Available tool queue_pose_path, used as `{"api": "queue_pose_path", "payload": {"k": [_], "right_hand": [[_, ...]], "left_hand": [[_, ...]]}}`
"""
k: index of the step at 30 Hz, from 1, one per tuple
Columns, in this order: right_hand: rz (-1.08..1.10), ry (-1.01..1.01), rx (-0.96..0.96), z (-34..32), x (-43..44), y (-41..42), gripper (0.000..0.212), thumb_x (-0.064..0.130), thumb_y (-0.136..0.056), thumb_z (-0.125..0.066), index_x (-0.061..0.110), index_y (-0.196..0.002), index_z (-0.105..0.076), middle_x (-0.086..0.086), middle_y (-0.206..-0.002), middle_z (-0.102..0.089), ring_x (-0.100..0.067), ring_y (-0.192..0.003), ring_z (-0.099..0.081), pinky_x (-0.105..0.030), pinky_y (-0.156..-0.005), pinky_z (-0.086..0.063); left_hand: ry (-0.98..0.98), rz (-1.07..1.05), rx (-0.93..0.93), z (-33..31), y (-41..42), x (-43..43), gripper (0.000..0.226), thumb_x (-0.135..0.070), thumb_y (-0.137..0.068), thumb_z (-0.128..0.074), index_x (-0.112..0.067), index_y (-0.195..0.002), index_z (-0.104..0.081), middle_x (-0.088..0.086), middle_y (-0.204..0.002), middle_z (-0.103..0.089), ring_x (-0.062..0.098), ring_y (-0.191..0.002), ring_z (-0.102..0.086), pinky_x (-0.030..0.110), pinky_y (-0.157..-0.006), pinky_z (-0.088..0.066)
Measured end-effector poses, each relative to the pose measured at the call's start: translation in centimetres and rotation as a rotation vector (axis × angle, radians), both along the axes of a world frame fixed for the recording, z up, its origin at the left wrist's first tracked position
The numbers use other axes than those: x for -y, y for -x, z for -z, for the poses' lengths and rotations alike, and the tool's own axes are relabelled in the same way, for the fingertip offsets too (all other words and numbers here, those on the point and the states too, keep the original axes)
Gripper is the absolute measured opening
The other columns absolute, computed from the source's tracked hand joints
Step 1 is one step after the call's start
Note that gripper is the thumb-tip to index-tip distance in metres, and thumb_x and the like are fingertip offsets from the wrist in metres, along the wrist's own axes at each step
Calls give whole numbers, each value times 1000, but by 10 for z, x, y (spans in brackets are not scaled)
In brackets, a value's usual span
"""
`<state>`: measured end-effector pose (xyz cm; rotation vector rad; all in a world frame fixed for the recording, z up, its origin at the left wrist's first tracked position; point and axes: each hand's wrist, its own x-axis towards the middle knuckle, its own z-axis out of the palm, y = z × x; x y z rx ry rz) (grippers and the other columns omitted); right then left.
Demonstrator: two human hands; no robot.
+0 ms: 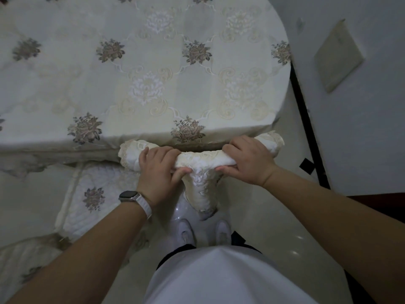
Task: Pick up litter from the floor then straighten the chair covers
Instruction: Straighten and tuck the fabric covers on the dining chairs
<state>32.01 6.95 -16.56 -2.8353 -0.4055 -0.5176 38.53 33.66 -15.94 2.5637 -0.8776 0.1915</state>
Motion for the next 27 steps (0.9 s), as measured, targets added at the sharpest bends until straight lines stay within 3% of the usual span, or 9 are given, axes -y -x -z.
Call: {"api": "queue_pose_path", "payload": {"k": [8, 15, 22, 27], "right_hand": [[25, -22, -41, -3, -3, 5, 56, 64, -88, -46, 13, -98, -66, -8, -89, -61, -30, -80, -56, -38, -71, -44], [-57, -54, -45, -19, -19, 14, 46, 48, -88, -53, 12, -114, -65, -10, -107, -63, -32, -95, -57, -42, -82, -46], [-246, 13, 79, -48, -74, 26, 39, 38, -88, -52, 11, -112, -67, -9, -115, -65, -30, -103, -59, -39, -83, -42], [-431, 71, 8, -56, -135, 44, 40, 38, -88, -53, 12, -116, -67, -9, -120, -64, -29, -111, -58, -41, -90, -42]], "left_hand": [[-81, -123, 8, -16, 28, 5, 47, -47, -96, -49, -11, -120, -65, 10, -127, -62, 32, -119, -54, 50, -103, -41], [-34, -195, 52, -26, 75, -15, 37, -23, -90, -62, -7, -123, -64, 12, -131, -60, 33, -125, -53, 50, -103, -42], [-98, -310, 39, -38, 123, -73, 44, -29, -92, -53, -10, -132, -59, 13, -139, -56, 31, -131, -49, 49, -107, -40], [-113, -437, 33, -45, 166, -129, 43, -31, -92, -55, -12, -130, -61, 12, -140, -55, 32, -132, -49, 53, -103, -41]]}}
